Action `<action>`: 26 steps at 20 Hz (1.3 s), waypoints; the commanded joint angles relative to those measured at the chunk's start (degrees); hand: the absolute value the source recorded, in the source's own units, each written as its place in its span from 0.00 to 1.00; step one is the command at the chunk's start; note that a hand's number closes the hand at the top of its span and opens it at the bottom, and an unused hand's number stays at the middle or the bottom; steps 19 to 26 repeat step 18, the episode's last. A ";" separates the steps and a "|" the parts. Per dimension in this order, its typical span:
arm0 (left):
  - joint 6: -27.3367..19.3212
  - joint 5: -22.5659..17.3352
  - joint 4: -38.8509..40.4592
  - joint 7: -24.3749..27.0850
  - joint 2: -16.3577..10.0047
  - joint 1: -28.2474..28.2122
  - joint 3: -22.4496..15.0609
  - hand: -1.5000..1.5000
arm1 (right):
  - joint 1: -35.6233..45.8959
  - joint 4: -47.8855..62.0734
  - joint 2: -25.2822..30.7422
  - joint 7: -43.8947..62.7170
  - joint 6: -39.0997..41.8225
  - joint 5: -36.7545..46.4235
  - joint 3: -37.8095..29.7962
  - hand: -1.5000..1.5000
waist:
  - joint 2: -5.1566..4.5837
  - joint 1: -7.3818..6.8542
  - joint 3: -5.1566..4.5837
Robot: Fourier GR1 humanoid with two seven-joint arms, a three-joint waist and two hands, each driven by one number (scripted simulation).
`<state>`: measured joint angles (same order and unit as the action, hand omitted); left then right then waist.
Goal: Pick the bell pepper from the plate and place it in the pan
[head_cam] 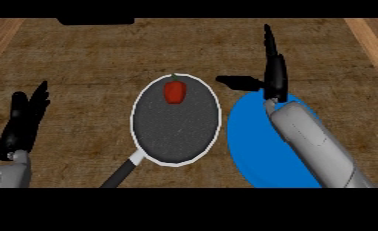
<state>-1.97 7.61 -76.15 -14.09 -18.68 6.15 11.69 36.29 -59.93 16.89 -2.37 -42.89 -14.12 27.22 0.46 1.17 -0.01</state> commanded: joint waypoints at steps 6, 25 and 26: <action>0.01 0.53 1.17 2.22 0.50 -0.57 0.34 0.50 | -20.67 -25.35 19.43 1.42 12.92 -5.32 -6.92 0.00 | -0.23 0.04 -0.03; 0.20 0.86 -4.07 -2.27 2.04 -0.61 -0.71 0.50 | -43.37 -29.83 29.06 -11.83 32.73 -13.62 -26.66 0.00 | -0.27 -0.47 0.05; 0.20 0.86 -4.07 -2.27 2.04 -0.61 -0.71 0.50 | -43.37 -29.83 29.06 -11.83 32.73 -13.62 -26.66 0.00 | -0.27 -0.47 0.05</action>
